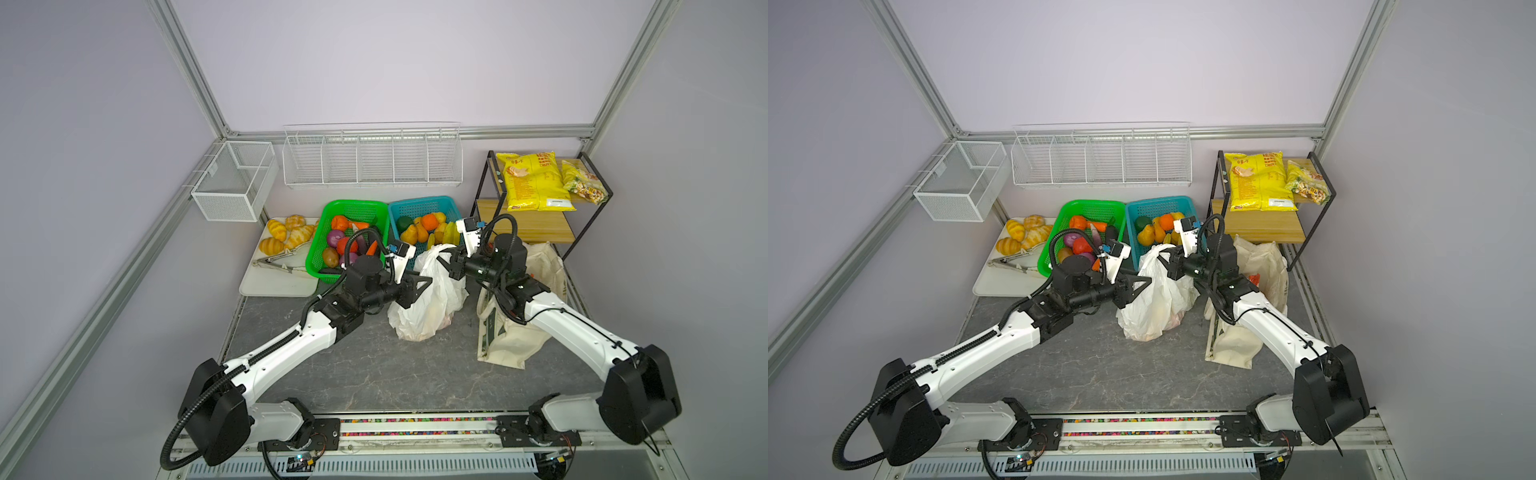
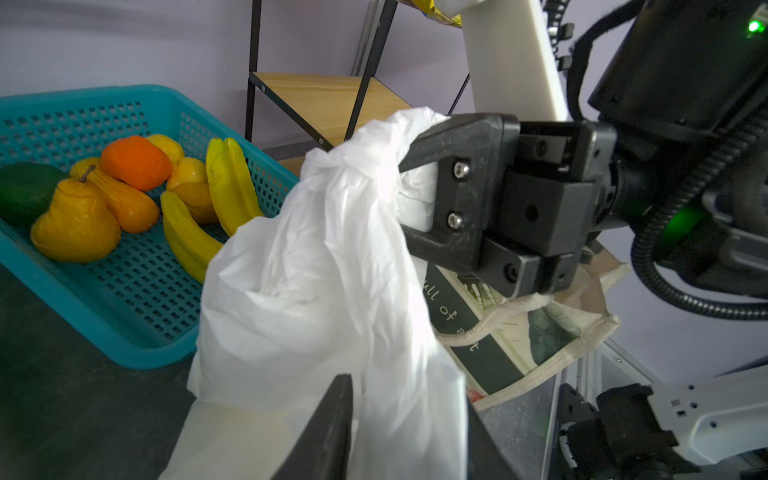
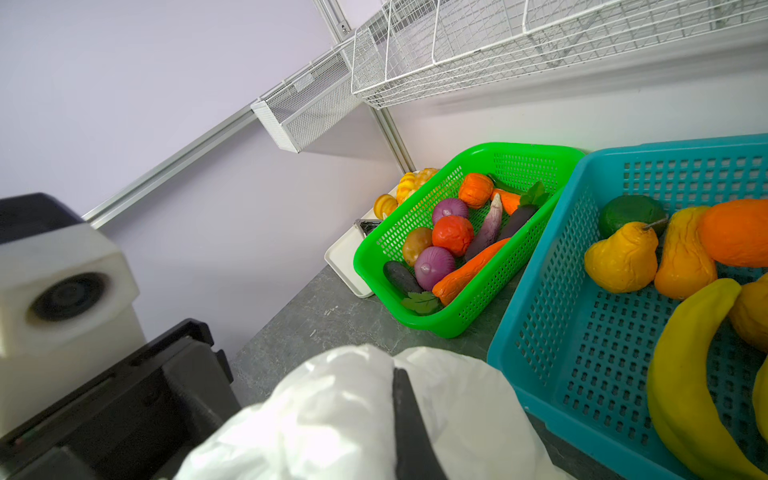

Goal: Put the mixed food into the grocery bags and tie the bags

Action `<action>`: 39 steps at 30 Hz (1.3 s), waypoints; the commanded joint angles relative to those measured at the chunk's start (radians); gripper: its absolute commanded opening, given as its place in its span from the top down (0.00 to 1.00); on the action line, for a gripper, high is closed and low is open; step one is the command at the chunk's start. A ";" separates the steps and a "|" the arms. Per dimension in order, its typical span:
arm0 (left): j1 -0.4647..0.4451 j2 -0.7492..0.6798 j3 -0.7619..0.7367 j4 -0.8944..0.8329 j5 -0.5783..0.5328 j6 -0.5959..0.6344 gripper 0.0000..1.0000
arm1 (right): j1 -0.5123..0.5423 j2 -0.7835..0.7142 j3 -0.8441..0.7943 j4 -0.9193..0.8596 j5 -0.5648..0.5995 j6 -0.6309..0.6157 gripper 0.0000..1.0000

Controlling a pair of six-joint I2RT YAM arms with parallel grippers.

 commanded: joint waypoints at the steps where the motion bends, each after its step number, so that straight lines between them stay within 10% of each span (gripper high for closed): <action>1: -0.020 0.008 -0.008 0.033 -0.006 -0.014 0.79 | 0.022 0.018 -0.009 0.068 -0.013 0.055 0.93; 8: -0.109 0.067 0.005 0.140 -0.091 -0.015 0.86 | 0.048 0.056 -0.034 0.168 -0.076 0.185 0.93; 29: -0.072 -0.115 -0.099 0.015 -0.109 0.121 0.28 | -0.028 0.068 -0.025 0.047 -0.237 0.011 0.93; 34: -0.013 -0.181 -0.130 -0.008 -0.071 0.068 0.36 | -0.029 0.062 -0.014 0.029 -0.231 0.000 0.93; 39: -0.015 -0.155 -0.147 0.006 0.014 0.059 0.68 | -0.025 0.060 -0.010 0.037 -0.210 0.042 0.93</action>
